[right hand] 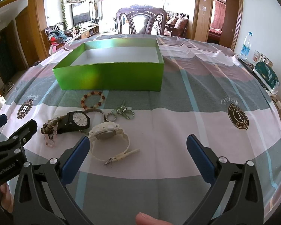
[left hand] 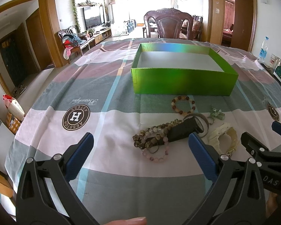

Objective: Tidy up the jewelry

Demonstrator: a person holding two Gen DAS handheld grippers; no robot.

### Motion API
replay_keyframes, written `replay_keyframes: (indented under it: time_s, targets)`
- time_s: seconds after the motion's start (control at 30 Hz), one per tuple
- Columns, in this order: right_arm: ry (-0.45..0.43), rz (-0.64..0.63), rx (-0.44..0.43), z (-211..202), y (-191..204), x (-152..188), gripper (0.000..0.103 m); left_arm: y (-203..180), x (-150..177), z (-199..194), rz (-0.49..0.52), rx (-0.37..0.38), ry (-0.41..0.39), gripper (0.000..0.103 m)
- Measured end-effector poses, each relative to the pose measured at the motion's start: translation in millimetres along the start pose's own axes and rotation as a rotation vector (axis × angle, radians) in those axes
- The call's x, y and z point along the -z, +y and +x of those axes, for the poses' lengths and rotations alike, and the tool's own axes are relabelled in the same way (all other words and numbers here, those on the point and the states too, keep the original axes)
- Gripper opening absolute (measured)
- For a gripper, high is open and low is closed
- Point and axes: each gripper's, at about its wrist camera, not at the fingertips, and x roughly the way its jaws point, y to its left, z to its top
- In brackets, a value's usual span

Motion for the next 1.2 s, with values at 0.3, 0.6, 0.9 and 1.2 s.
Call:
replay_keyframes:
  time_s: [0.3,0.6,0.9,1.2]
  targets:
    - [0.001,0.0,-0.001,0,-1,0,0.101,4,-7,3,0.001,-0.001,0.001,0.1]
    - [0.002,0.0,-0.002,1,-1,-1,0.101,7,-5,7,0.0,-0.002,0.005,0.1]
    - [0.003,0.0,-0.001,1,-1,-1,0.101,8,-3,8,0.001,-0.003,0.009,0.1]
    - [0.005,0.0,-0.001,1,-1,-1,0.101,10,0,9,0.002,-0.005,0.012,0.1]
